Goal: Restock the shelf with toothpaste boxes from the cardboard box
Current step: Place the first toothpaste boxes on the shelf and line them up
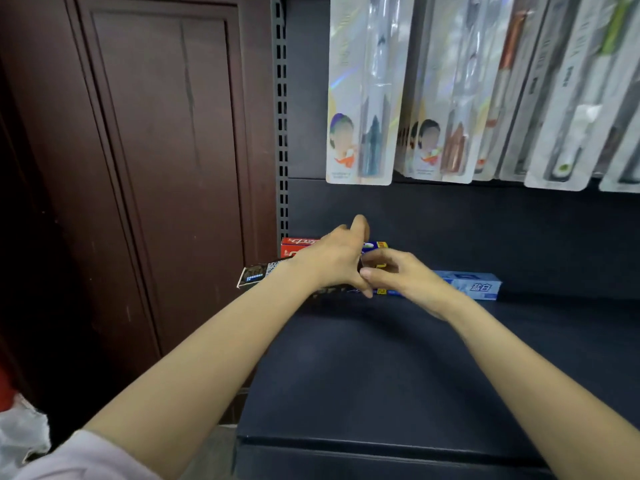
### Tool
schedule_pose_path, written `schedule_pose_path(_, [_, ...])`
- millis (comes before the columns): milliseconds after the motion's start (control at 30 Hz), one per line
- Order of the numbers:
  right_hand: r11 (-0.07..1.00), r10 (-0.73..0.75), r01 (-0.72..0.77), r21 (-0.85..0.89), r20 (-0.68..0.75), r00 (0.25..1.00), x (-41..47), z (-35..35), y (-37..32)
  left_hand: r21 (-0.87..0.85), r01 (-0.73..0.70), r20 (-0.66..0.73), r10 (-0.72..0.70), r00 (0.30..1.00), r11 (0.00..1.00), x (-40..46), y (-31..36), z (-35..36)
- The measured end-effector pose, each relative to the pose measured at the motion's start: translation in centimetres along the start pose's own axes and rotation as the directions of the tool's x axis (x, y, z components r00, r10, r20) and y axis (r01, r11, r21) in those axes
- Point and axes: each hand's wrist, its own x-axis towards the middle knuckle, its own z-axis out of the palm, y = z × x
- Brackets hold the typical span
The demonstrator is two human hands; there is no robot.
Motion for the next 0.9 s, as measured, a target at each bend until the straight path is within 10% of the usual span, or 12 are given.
schedule_pose_path(633, [0.986, -0.002, 0.061, 0.155, -0.355, 0.935, -6.9, -11.9, 3.6, -0.158, 0.124, 0.014, -0.123, 0.992, 0.98, 3.2, 7.2, 3.0])
schedule_pose_path(767, [0.925, -0.102, -0.069, -0.373, -0.42, 0.902, -7.8, -14.9, 4.1, -0.13, 0.115, -0.048, -0.122, 0.991, 0.985, 5.5, 10.8, 4.3])
schedule_pose_path(900, [0.521, -0.341, 0.018, -0.854, -0.189, 0.921, -8.4, -17.6, 3.8, -0.013, 0.103, -0.022, -0.103, 0.994, 0.995, 7.9, 14.1, 5.5])
